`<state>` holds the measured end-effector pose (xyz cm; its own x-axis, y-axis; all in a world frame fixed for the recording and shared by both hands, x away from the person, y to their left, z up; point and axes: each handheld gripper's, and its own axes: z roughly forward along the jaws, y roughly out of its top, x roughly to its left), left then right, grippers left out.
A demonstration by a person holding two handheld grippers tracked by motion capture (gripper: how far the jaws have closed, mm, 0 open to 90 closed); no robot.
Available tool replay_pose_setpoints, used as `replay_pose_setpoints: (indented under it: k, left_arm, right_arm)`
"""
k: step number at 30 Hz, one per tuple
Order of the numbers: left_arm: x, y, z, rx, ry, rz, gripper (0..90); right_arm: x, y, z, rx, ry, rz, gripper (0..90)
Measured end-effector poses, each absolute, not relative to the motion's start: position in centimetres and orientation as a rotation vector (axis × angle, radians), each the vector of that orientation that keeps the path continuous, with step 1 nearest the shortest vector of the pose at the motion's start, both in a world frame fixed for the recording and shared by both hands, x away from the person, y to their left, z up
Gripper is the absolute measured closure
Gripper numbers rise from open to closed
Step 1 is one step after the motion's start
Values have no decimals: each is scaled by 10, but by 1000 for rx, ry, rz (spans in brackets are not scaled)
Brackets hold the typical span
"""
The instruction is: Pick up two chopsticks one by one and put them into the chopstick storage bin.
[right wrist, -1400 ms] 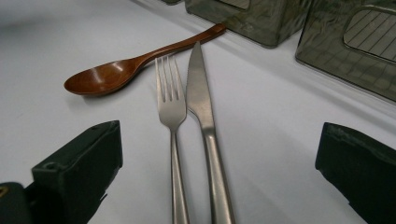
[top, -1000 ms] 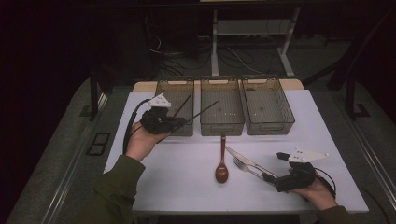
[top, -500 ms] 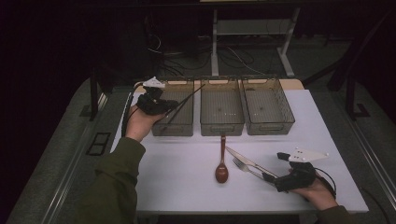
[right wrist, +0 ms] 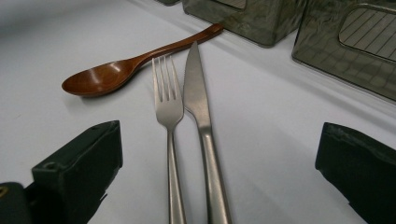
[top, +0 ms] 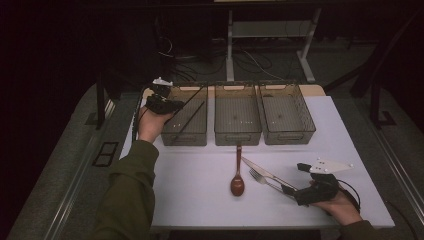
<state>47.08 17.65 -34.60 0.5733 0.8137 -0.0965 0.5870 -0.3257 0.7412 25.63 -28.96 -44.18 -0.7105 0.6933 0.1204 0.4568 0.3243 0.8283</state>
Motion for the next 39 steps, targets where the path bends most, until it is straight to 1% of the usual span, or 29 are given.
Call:
replay_pose_setpoints:
  k: [13,18,27,28,32,39]
  left_arm:
    - [487,170,-373,2093,1235,379,852]
    - [488,166,-377,2132,1231,380,851]
    - [488,163,-383,2148,1230,365,838]
    - [488,163,-383,2143,1230,366,803]
    - [486,163,-379,2137,1209,384,749]
    - [476,161,-368,2117,1129,368,638]
  right_arm:
    - [256,-291,-441,1040,2333,1337,2]
    - [256,-291,-441,1042,2332,1338,2]
    - [256,-290,-441,1040,2333,1337,2]
    - [256,-291,-441,1038,2333,1338,2]
    - [256,-291,-441,1038,2333,1338,2]
    - [256,-290,-441,1038,2334,1336,2]
